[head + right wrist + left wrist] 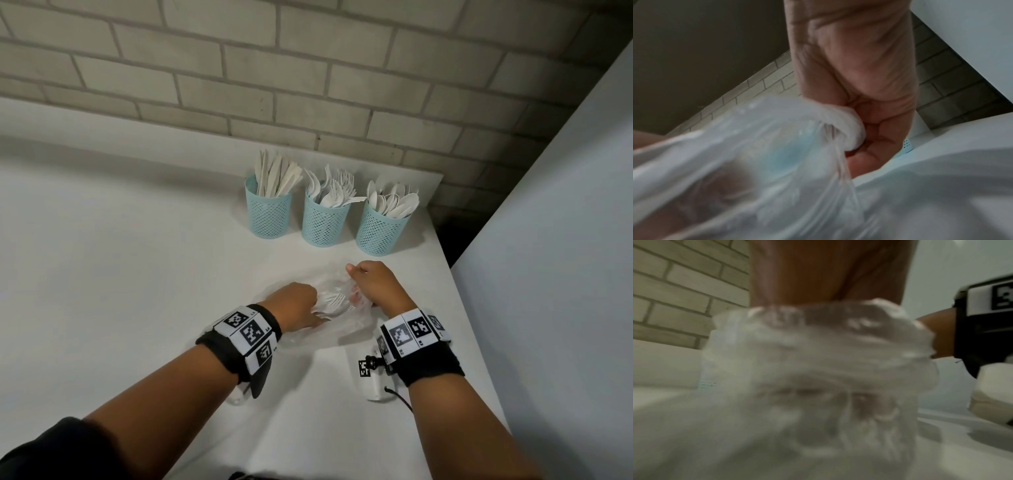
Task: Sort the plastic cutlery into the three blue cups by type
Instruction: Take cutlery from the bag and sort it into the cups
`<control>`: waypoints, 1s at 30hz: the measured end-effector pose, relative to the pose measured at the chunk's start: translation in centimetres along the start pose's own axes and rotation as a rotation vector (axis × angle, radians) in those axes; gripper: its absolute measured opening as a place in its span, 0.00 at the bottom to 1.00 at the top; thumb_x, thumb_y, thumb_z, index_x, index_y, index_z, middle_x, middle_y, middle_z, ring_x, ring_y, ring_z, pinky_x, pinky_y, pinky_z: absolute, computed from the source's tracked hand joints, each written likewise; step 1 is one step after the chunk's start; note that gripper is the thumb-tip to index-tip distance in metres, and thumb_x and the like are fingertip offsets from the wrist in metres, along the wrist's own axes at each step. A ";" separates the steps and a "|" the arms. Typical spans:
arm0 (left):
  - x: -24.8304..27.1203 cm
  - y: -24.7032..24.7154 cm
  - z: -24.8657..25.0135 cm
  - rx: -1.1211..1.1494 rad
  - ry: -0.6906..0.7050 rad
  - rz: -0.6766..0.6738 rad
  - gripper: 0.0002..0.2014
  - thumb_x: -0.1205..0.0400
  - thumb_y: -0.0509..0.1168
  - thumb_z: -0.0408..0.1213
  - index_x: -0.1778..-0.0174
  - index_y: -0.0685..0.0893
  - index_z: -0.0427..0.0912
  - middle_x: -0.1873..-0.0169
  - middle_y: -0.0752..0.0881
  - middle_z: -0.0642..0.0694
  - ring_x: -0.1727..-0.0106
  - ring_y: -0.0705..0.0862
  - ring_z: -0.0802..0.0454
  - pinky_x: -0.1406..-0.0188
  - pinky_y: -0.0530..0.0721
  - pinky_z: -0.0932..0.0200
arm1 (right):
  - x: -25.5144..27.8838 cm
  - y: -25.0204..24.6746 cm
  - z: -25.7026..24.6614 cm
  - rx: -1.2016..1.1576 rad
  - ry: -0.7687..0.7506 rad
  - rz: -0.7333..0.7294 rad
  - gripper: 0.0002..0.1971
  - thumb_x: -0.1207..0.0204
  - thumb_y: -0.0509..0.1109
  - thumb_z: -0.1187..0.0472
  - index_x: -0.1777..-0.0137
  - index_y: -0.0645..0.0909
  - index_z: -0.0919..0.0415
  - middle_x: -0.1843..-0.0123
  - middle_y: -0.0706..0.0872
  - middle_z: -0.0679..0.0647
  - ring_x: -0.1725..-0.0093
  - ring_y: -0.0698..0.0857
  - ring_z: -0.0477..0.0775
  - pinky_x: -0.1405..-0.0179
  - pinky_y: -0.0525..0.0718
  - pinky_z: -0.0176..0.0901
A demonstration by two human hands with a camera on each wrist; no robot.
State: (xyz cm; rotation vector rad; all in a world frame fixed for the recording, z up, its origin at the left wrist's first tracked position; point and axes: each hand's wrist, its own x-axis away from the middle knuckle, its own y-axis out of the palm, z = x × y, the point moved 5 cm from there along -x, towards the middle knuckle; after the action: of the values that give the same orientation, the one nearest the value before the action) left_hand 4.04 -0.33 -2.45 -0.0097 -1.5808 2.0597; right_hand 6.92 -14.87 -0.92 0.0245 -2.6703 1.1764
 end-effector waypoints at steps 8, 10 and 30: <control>0.2 -1.2 -1.2 0.193 -0.028 -0.017 0.21 0.19 0.65 0.48 0.69 0.73 0.35 0.68 0.75 0.40 0.63 0.75 0.43 0.74 0.63 0.64 | 0.0 0.0 0.2 -0.041 0.019 -0.015 0.19 0.16 0.59 0.53 0.65 0.75 0.65 0.71 0.77 0.50 0.61 0.78 0.53 0.58 0.73 0.40; 0.0 -1.3 -1.7 0.310 -0.045 -0.009 0.23 0.19 0.64 0.47 0.75 0.64 0.42 0.75 0.69 0.49 0.73 0.68 0.55 0.77 0.62 0.67 | 0.0 0.1 0.2 -0.030 0.027 -0.042 0.20 0.16 0.58 0.53 0.55 0.80 0.71 0.68 0.80 0.51 0.61 0.79 0.53 0.59 0.75 0.41; -1.1 -4.3 -1.4 1.459 -0.044 0.048 0.16 0.16 0.61 0.43 0.44 0.82 0.33 0.69 0.79 0.49 0.74 0.73 0.61 0.76 0.75 0.73 | -0.2 -0.6 -7.2 -0.520 -0.205 0.024 0.15 0.17 0.62 0.54 0.36 0.74 0.63 0.48 0.83 0.56 0.59 0.83 0.45 0.64 0.82 0.33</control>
State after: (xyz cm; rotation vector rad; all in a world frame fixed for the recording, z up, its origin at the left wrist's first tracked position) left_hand 7.22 1.19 0.64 0.5087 0.1900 2.7374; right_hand 8.64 -10.06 4.20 0.0290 -3.0799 0.4744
